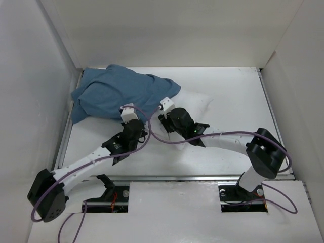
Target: Put the pillow into the pillowcase
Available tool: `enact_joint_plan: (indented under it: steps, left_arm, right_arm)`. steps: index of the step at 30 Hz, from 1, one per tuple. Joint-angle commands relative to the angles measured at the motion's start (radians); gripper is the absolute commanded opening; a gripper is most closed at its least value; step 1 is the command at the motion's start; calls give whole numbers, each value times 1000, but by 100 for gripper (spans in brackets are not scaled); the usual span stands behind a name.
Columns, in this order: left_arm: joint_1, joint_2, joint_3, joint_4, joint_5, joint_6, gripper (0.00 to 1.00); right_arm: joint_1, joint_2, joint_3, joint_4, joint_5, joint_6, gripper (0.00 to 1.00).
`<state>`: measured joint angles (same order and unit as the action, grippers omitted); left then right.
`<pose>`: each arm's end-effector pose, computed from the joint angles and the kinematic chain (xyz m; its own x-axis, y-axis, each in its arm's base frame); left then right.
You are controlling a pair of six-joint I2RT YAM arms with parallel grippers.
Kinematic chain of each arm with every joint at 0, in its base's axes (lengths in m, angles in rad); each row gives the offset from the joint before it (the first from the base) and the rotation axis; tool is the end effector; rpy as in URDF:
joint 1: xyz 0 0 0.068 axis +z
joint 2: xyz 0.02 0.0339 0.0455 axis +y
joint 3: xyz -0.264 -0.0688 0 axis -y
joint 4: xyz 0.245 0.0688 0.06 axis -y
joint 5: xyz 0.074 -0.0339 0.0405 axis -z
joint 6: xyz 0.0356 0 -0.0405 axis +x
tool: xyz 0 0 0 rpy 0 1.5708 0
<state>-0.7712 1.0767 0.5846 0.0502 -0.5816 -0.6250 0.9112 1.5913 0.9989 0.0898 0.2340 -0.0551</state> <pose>0.1806 -0.1483 0.2387 -0.3811 -0.3114 -0.8705 0.0041 0.9410 -0.3384 0.2255 0.2773 0.2381 -0.2593 -0.4218 -0.8689 -0.6595 0.7346 -0.1598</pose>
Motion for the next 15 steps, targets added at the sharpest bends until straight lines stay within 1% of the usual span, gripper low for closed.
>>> enact_joint_plan:
  steps: [1,2,3,5,6,8,9,10,12,13,15]
  left_arm:
    - [-11,-144,58,63,61,90,0]
    - [-11,-158,85,63,78,108,0]
    - [-11,-167,105,63,95,126,0]
    - [-20,-158,161,63,135,175,0]
    - [-20,-144,229,63,176,189,0]
    - [-20,-104,317,54,254,221,0]
    - [-33,-53,413,31,328,249,0]
    - [-42,-25,461,21,369,267,0]
    - [-78,65,556,-28,449,285,0]
    - [-95,93,637,-45,539,309,0]
    - [-134,150,690,-58,617,320,0]
  right_arm:
    - [6,53,-8,288,96,35,45]
    - [6,62,-8,380,125,96,0]
    - [6,62,3,427,170,147,0]
    - [6,49,21,520,218,184,0]
    - [6,35,21,616,232,264,0]
    - [6,35,71,695,280,328,0]
    - [6,35,98,709,280,366,0]
    - [6,35,122,726,289,388,0]
    - [15,35,173,726,370,443,0]
    - [15,35,182,741,399,487,0]
    - [15,45,205,742,473,520,0]
